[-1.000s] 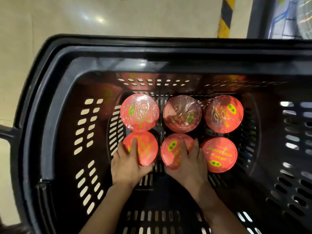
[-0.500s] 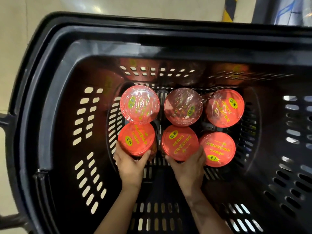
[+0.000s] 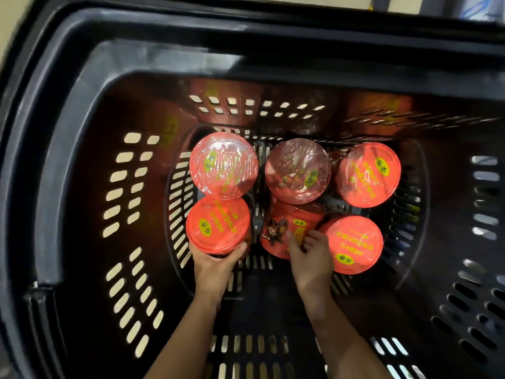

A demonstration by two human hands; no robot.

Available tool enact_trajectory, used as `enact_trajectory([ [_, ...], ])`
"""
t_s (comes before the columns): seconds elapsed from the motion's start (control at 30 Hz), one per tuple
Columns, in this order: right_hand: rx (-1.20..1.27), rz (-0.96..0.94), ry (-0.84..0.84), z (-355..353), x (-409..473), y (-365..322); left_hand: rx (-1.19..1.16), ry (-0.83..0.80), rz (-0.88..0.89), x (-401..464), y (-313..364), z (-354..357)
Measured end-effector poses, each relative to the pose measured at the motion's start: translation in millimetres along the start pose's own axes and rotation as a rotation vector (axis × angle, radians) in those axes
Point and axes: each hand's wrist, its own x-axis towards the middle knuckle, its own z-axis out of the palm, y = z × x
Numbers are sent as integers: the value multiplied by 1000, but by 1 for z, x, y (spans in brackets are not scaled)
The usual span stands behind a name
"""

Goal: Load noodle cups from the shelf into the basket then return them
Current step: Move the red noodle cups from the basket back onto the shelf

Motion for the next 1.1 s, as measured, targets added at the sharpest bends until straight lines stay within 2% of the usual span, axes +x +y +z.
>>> enact_trajectory([
  [0.17,45,55,-127,19,-2,6,23,-18,-21,7,-3,0],
  [0.33,186,89,-104,32,21,11,63,-22,-5,15,-12,-1],
  [0.67,133,134,-168,20,13,13,144,174,-47,5,8,1],
  [0.9,179,130,-146,-33,-38,-11,241,198,-51,-52,47,-21],
  [1.1,321,79,-72,-103,-96,-37,105,149,43,-137,119,-49],
])
